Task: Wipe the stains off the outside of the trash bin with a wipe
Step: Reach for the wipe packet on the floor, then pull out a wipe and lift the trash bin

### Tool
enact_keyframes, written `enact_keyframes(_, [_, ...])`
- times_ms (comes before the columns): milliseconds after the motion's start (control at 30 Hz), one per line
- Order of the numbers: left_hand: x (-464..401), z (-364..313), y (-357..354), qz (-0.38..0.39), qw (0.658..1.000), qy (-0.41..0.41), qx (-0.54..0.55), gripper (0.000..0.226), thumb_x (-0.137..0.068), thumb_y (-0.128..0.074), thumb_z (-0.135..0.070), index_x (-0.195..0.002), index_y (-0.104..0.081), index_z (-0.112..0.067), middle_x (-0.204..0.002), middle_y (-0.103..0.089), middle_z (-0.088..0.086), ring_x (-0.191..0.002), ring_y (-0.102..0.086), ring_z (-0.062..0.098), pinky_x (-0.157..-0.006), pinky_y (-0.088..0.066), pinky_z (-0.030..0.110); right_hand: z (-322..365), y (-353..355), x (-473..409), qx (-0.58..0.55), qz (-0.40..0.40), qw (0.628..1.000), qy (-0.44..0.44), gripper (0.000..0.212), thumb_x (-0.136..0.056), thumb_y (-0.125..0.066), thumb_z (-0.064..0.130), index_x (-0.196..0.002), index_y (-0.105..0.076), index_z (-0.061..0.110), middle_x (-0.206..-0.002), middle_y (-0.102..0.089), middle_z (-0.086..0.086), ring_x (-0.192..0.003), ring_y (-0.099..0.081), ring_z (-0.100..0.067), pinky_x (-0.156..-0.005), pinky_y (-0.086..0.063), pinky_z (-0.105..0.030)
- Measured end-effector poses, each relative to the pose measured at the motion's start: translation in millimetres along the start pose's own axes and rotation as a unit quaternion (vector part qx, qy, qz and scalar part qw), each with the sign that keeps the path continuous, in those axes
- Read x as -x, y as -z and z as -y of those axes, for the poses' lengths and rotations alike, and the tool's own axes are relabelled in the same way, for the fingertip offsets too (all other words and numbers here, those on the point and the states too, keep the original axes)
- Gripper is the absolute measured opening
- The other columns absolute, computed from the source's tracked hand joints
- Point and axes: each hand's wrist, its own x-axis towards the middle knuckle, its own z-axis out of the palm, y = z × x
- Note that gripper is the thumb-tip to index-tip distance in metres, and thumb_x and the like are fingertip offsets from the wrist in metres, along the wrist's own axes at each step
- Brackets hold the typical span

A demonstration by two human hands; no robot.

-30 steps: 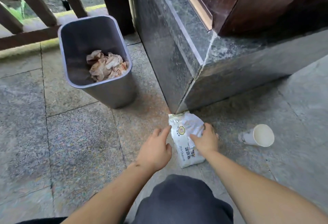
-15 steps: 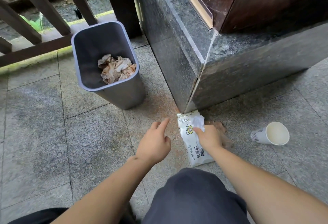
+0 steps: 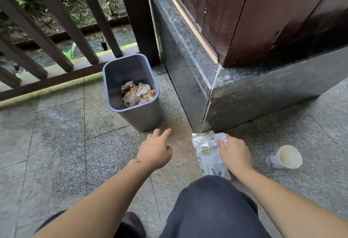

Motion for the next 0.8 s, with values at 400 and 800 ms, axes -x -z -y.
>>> enact_keyframes(400, [-41.1, 22.8, 52.6, -0.171, 0.985, 0.000, 0.024, 0.058, -0.092, -0.056, -0.016, -0.149, -0.045, -0.018, -0.138, -0.054, 0.014, -0.125, -0.048, 0.037, -0.100, -0.046, 0.050, 137.9, 69.3, 11.5, -0.201, 0.167, 0.953, 0.153, 0.026, -0.089, -0.063, 0.041, -0.094, -0.068, 0.016, -0.082, -0.071, -0.005, -0.075, -0.069, -0.022, -0.066, -0.057, -0.041])
enact_keyframes(800, [-126.8, 75.5, 61.0, -0.115, 0.984, 0.063, -0.123, 0.029, -0.098, -0.049, -0.040, -0.120, -0.056, -0.022, -0.105, -0.074, 0.013, -0.091, -0.068, 0.037, -0.066, -0.049, 0.038, 155.0, 99.6, 29.1, -0.174, 0.182, 0.961, 0.117, 0.033, -0.079, -0.077, 0.045, -0.094, -0.070, 0.017, -0.094, -0.070, 0.000, -0.081, -0.067, -0.021, -0.076, -0.055, -0.038])
